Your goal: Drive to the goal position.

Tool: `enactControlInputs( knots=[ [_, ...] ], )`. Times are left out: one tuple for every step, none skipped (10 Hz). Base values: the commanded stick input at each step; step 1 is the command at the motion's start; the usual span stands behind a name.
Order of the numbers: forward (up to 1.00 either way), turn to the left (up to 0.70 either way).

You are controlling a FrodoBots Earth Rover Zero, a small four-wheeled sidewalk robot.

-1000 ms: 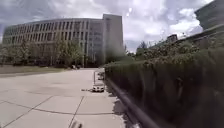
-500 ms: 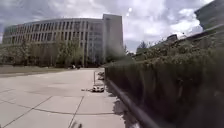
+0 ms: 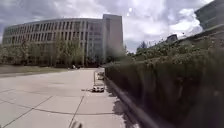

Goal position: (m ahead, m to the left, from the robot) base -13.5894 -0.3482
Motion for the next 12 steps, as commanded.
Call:
enactControlInputs(
  knots=[
    [0.06,0.0],
    [0.05,0.0],
    [0.05,0.0],
    [0.05,0.0],
    [0.06,0.0],
    [0.06,0.0],
    [0.06,0.0],
    [0.06,0.0],
    [0.05,0.0],
    [0.06,0.0],
    [0.06,0.0],
    [0.06,0.0]
  ],
)
